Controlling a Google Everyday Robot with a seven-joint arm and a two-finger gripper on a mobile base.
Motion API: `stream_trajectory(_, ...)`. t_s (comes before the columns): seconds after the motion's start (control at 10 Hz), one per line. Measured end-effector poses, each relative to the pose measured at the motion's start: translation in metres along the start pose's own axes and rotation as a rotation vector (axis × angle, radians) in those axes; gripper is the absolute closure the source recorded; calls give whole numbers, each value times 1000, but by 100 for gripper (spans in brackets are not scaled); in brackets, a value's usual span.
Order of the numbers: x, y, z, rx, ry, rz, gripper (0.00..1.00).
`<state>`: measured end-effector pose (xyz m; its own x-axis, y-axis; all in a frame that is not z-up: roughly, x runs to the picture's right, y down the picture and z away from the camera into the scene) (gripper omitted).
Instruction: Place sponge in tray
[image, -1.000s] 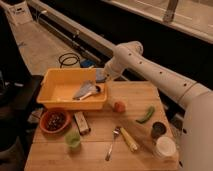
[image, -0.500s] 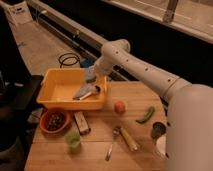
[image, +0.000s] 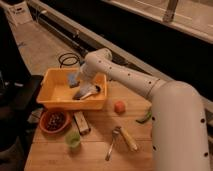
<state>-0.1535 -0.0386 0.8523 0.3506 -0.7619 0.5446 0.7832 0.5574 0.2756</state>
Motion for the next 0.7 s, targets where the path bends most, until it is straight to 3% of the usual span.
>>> stream_trajectory(0.2, -12, -4, 49, 46, -29, 4, 100)
stream_trajectory(0.6, -20, 2, 84, 60, -83, 13, 100)
stream_trajectory(0.7, -21, 2, 89, 56, -91, 13, 94)
